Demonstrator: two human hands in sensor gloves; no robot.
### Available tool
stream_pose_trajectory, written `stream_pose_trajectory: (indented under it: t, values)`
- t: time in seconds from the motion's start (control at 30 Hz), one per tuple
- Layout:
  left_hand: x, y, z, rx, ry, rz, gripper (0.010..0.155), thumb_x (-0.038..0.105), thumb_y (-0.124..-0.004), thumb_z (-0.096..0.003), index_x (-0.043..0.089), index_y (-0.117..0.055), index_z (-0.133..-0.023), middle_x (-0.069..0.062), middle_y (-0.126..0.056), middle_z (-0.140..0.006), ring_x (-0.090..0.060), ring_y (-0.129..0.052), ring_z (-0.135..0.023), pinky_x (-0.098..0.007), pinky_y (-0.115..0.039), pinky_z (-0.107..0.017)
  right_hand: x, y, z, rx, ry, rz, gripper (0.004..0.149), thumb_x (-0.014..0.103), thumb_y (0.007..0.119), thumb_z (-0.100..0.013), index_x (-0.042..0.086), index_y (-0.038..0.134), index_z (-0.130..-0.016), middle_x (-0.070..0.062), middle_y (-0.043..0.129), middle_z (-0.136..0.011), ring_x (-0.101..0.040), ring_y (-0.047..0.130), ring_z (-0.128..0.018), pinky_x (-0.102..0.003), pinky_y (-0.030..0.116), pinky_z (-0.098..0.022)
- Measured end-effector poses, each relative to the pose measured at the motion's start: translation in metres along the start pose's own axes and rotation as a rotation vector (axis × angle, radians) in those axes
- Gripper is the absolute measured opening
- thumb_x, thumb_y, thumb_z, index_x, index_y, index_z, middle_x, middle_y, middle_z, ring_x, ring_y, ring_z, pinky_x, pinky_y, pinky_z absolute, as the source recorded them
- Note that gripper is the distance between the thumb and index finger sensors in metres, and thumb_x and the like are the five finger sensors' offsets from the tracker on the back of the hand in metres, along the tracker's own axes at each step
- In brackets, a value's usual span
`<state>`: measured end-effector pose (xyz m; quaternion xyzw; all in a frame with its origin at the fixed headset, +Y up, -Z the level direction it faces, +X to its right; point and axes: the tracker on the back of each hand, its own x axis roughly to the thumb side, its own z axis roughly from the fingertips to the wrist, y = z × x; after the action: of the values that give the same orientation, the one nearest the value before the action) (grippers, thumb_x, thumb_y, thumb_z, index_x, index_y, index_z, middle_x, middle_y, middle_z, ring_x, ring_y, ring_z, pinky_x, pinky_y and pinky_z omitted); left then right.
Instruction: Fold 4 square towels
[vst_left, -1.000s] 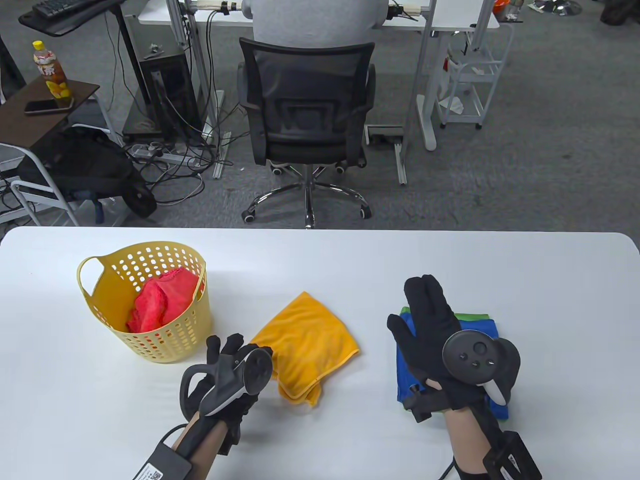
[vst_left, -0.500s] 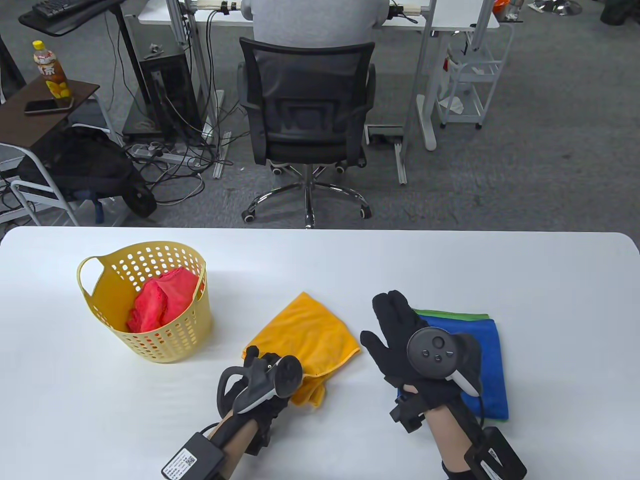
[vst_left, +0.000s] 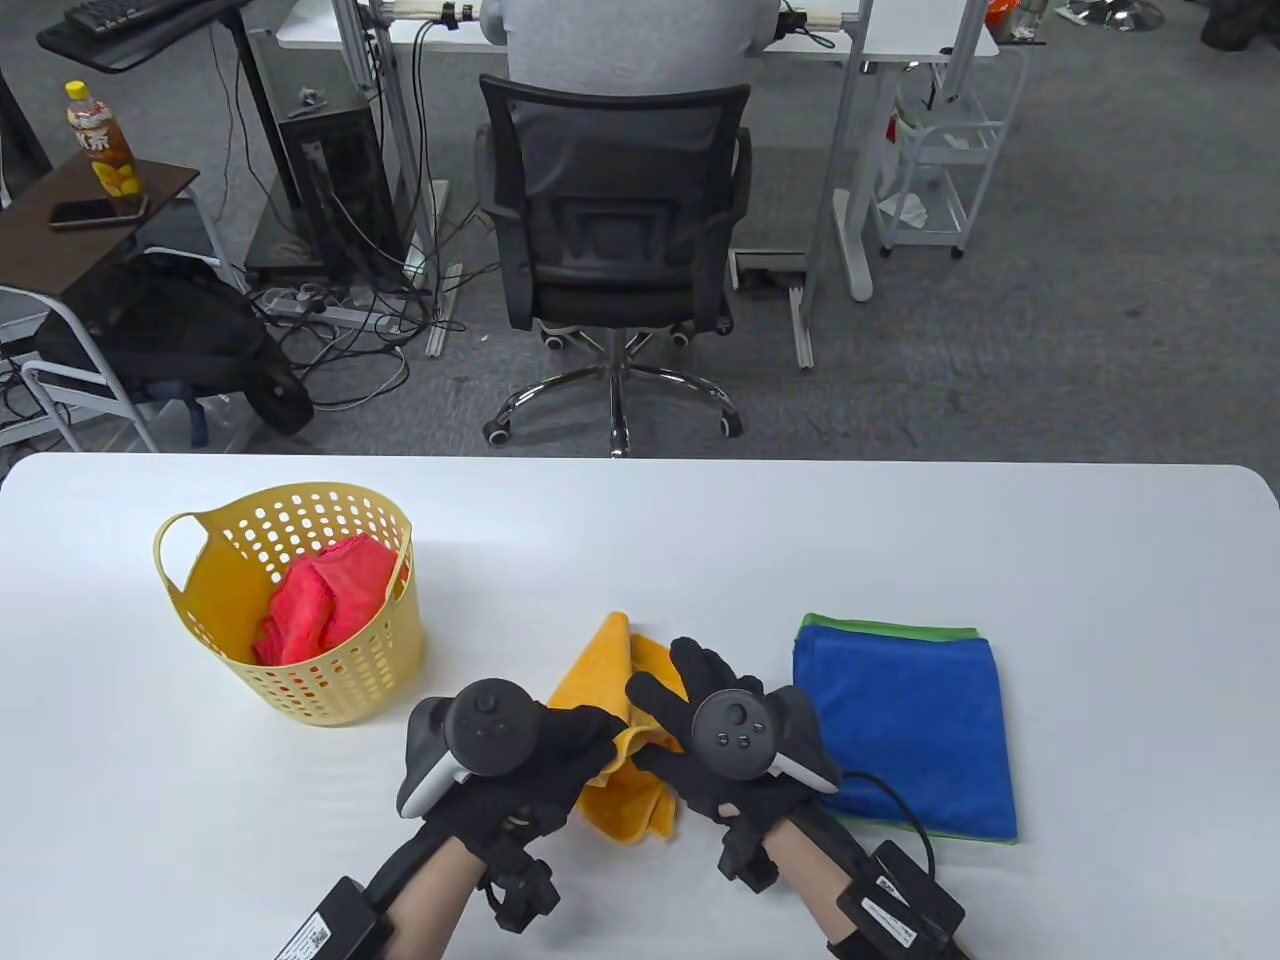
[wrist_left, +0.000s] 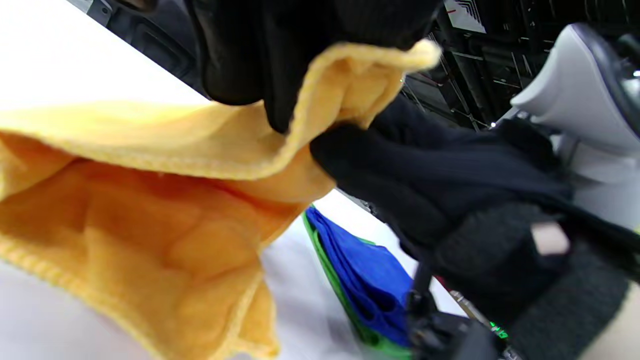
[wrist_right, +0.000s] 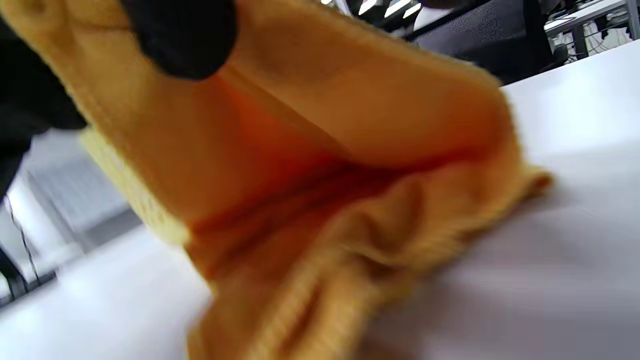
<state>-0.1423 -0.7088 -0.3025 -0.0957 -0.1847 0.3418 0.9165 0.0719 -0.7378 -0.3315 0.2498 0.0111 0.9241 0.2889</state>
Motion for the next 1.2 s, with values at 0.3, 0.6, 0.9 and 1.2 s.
stream_pose_trajectory:
  t: [0.3,0.6,0.9,1.2]
  values:
    - [0.018,-0.019,0.003,0.084,0.016,-0.206,0.071,0.061,-0.081,-0.0444,0.031,-0.059,-0.105,0.008,-0.082,-0.097,-0.024,-0.084,-0.1,-0.06,-0.049,-0.086,0.002,-0.024,0.007,0.005,0.048,-0.114,0.04,0.035,0.078,-0.053,0.001,0.093,-0.067,-0.032,0.063,-0.11,-0.056,0.06,-0.097,-0.083,0.039,-0.058]
    - [0.041,0.044,0.04,0.368,-0.077,-0.065,0.042,0.046,-0.069,-0.0528,0.034,-0.08,-0.091,0.012,-0.101,-0.074,-0.015,-0.1,-0.084,-0.055,-0.055,-0.086,-0.018,-0.017,0.002,-0.095,0.165,0.199,0.044,0.031,0.081,-0.052,0.008,0.084,-0.089,-0.03,0.063,-0.111,-0.055,0.062,-0.097,-0.083,0.037,-0.061]
    - [0.035,0.117,0.096,0.73,-0.062,0.005,0.042,0.045,-0.071,-0.0536,0.032,-0.083,-0.091,0.01,-0.103,-0.074,-0.015,-0.101,-0.083,-0.056,-0.055,-0.086,-0.065,-0.048,0.0,0.003,0.262,0.109,0.043,0.031,0.08,-0.052,0.008,0.088,-0.088,-0.03,0.066,-0.111,-0.055,0.063,-0.097,-0.084,0.036,-0.061]
    - [0.008,0.157,0.132,1.0,-0.001,0.071,0.042,0.042,-0.079,-0.0507,0.029,-0.089,-0.089,0.009,-0.106,-0.072,-0.017,-0.101,-0.084,-0.057,-0.055,-0.085,-0.055,-0.179,0.056,-0.1,-0.104,-0.52,0.041,0.029,0.083,-0.051,-0.002,0.093,-0.076,-0.028,0.073,-0.108,-0.054,0.067,-0.096,-0.085,0.037,-0.061]
